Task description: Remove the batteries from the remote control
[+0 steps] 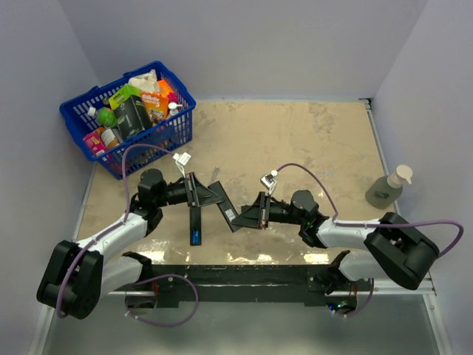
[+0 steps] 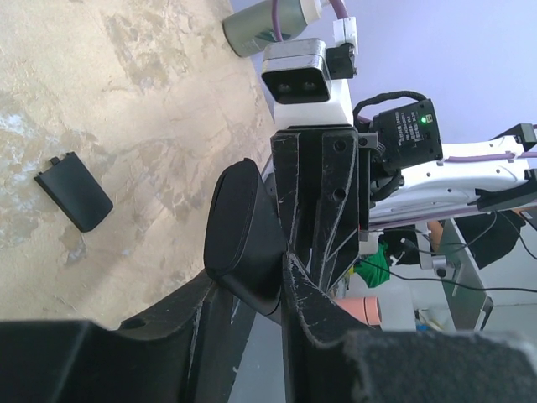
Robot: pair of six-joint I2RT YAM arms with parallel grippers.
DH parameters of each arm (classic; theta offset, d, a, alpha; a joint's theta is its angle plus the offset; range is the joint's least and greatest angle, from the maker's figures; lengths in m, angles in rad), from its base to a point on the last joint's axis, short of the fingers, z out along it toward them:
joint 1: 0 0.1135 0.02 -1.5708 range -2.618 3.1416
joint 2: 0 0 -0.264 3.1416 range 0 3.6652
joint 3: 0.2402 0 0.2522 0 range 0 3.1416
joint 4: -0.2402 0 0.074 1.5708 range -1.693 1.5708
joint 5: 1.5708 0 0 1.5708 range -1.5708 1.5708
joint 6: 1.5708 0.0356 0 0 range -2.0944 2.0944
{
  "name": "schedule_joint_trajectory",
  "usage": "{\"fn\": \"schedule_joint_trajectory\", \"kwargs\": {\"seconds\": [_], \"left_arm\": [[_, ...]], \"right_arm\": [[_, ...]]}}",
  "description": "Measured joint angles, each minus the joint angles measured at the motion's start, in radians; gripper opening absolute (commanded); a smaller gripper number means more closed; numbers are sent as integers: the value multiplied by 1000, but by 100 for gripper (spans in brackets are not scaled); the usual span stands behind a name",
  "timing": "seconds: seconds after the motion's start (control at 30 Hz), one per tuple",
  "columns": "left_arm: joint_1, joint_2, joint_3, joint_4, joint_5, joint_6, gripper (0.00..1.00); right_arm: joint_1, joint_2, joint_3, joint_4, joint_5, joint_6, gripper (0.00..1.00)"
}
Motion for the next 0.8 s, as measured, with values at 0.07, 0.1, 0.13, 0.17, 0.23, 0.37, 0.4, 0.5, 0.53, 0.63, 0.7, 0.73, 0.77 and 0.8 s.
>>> {"fn": "schedule_joint_trajectory", "kwargs": {"seconds": [0.07,0.1,0.13,0.17,0.23,0.37,0.4,0.5,0.53,0.63,0.7,0.73,0.77,0.8], "left_arm": [[-2,0,0,2,1,0,30],[-3,0,0,6,2,0,30],[-4,0,0,7,2,0,30],[-5,0,0,7,3,-1,31],[-8,0,0,8,4,-1,32],[-10,0,0,7,6,0,34],[-10,0,0,7,7,0,35],[-10,-3,0,7,6,4,38],[-10,-3,0,6,6,8,39],[-9,-3,0,1,-3,19,43],[-7,-3,0,-2,-8,31,45],[-7,-4,0,-3,-11,35,47],[-7,-5,0,-7,-15,37,48],[-6,-5,0,-10,-19,39,48]], "right_arm": [[2,-19,-2,-19,6,-6,0],[2,-29,-3,-31,9,-10,0],[2,-38,-3,-44,10,-16,0],[2,-48,-3,-58,12,-21,0],[3,-67,-3,-82,15,-31,0],[5,-97,-3,-122,27,-43,0],[5,-102,-3,-125,29,-45,0],[5,-107,-3,-131,31,-46,0],[5,-107,-3,-132,31,-46,0],[5,-109,-3,-134,31,-45,0],[5,-114,-3,-141,31,-44,0],[5,-114,-3,-142,31,-44,0],[5,-116,-3,-145,31,-44,0],[5,-118,-3,-147,31,-44,0]]}}
